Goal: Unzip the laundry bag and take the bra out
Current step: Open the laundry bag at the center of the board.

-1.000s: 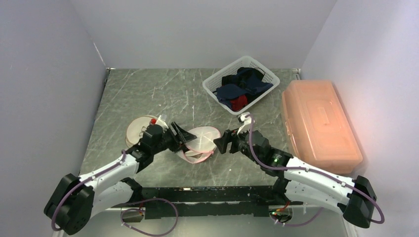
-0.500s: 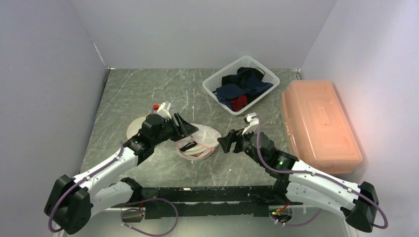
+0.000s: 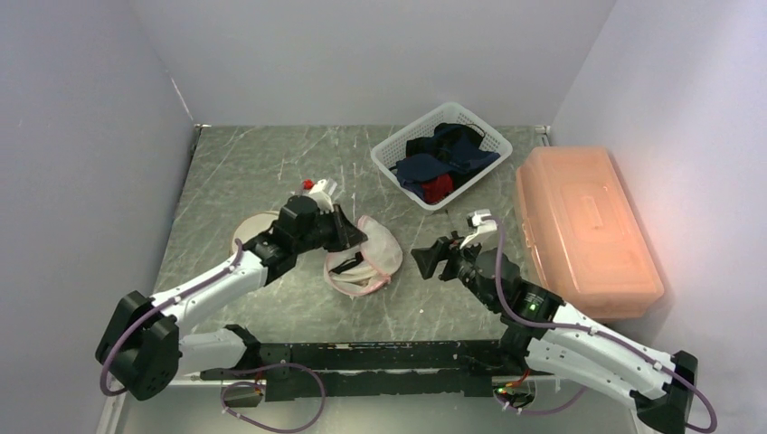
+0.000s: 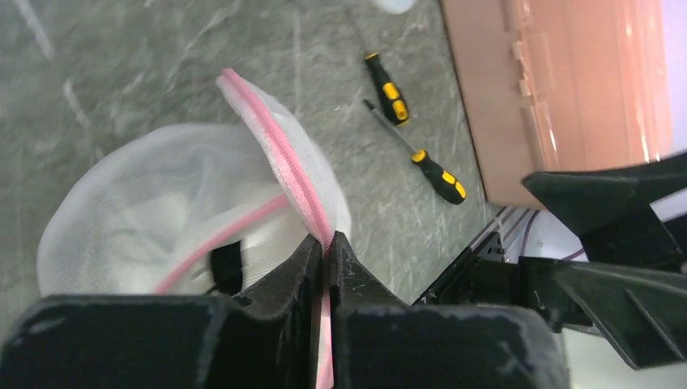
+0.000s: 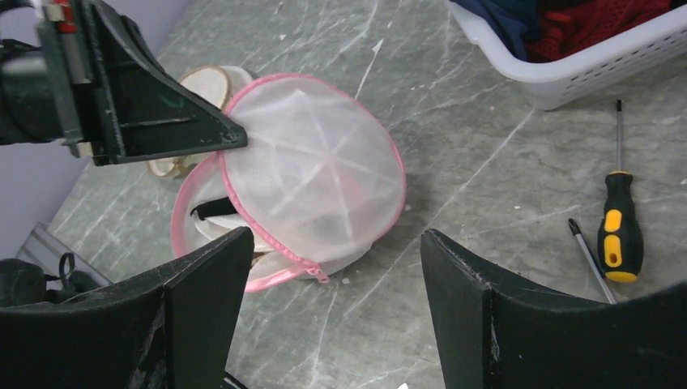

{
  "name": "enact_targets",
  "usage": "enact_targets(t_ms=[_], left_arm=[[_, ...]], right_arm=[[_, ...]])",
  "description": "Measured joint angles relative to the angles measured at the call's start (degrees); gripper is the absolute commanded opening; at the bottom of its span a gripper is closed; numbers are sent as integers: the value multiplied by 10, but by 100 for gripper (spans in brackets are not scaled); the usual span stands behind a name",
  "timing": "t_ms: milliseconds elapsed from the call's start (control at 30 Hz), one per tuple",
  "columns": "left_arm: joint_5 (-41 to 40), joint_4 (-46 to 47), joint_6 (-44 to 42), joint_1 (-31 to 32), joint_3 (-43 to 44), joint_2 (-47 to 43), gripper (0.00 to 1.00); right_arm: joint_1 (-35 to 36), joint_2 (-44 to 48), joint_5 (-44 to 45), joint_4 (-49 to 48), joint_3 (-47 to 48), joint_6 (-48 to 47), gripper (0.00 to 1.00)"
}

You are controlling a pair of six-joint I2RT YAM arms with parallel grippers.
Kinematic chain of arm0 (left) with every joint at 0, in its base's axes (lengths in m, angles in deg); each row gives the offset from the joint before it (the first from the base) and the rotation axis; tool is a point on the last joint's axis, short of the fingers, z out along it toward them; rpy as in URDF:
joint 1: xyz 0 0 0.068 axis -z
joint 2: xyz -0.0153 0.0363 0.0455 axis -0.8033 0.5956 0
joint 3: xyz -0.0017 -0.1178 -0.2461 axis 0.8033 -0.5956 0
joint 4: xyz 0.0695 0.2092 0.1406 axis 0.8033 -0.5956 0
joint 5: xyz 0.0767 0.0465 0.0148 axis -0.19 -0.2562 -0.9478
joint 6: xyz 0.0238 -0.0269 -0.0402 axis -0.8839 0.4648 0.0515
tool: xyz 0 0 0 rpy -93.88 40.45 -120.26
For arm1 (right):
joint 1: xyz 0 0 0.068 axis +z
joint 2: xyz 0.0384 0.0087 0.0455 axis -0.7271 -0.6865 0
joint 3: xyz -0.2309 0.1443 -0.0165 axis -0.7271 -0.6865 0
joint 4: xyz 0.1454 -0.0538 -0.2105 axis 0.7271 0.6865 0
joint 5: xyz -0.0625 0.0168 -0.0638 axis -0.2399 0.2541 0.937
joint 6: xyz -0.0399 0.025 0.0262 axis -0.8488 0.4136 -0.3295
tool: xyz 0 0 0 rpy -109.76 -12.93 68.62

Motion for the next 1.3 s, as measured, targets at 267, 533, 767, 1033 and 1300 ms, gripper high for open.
enact_targets(t_ms=[267, 533, 767, 1033, 1300], left_arm=[[-101, -82, -191, 133, 156, 8, 6], [-252, -123, -376, 265, 202, 63, 5], [-378, -117, -489, 346, 194, 116, 3], [-451, -77, -529, 380, 165, 116, 3], [-458, -37, -547, 405, 150, 113, 3]], right_arm=[[-12, 19, 31, 64, 26, 55, 87], [-60, 27, 23, 139, 94, 151, 90], [-69, 20, 5, 167, 135, 201, 88], [-103, -69, -31, 160, 157, 225, 83], [-118, -133, -103, 108, 157, 238, 76]])
